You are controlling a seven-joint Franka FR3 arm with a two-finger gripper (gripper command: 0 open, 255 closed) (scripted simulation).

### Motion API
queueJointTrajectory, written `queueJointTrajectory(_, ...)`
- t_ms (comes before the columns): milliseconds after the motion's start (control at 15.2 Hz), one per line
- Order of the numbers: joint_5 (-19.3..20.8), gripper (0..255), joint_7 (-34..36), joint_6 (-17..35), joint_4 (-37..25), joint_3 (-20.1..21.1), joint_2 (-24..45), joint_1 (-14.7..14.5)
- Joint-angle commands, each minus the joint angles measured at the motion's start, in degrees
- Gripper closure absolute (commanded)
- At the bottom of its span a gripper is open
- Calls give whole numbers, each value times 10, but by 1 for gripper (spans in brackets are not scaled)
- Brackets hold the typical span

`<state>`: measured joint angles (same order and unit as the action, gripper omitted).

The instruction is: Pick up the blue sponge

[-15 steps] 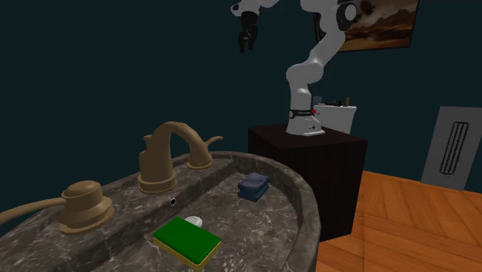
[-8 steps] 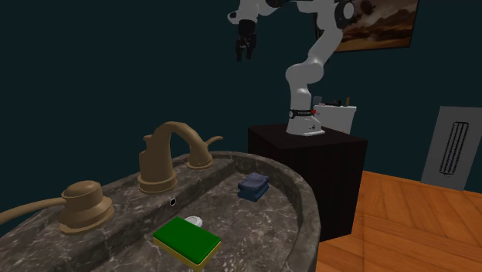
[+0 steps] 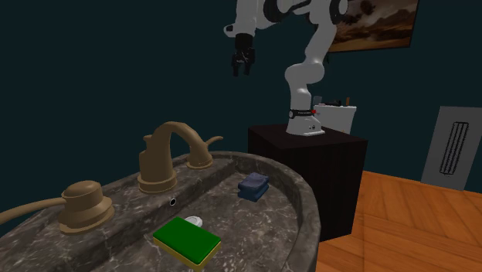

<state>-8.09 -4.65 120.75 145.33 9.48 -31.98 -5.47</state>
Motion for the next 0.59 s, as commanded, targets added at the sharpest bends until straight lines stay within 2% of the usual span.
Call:
queueJointTrajectory(0,-8,0,5,36,5,13,29,-9)
queueJointTrajectory(528,-16,0,36,172,-14,70,175,-35)
